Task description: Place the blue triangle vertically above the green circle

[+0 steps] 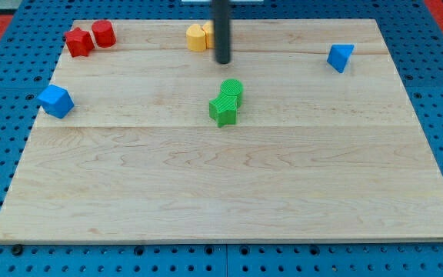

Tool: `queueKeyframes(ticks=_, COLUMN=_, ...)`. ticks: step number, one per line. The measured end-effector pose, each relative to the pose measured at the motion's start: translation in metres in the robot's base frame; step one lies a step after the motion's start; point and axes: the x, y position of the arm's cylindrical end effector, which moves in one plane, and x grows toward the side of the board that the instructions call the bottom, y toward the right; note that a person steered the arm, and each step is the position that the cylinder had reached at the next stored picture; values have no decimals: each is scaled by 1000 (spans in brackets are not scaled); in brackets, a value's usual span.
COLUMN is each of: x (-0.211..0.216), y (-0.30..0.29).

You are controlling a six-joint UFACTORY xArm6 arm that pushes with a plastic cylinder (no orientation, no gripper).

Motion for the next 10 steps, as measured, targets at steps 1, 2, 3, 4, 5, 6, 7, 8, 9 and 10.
queueKeyframes(ticks=1, x=-20, y=99)
queueKeyframes(ticks=2, x=-18, y=158)
queueKeyframes(ticks=3, x=3, y=226)
queueKeyframes(ticks=4, x=32, y=207)
queueKeyframes(ticks=5, x=26, y=138)
queueKeyframes(ticks=6, x=-14, y=123)
queueKeyframes(ticks=7, x=-42, y=180)
queueKeyframes(ticks=8, x=-48, y=119)
queueKeyframes(ticks=9, x=-32, y=2)
queueKeyframes(ticks=10, x=-6, y=-7)
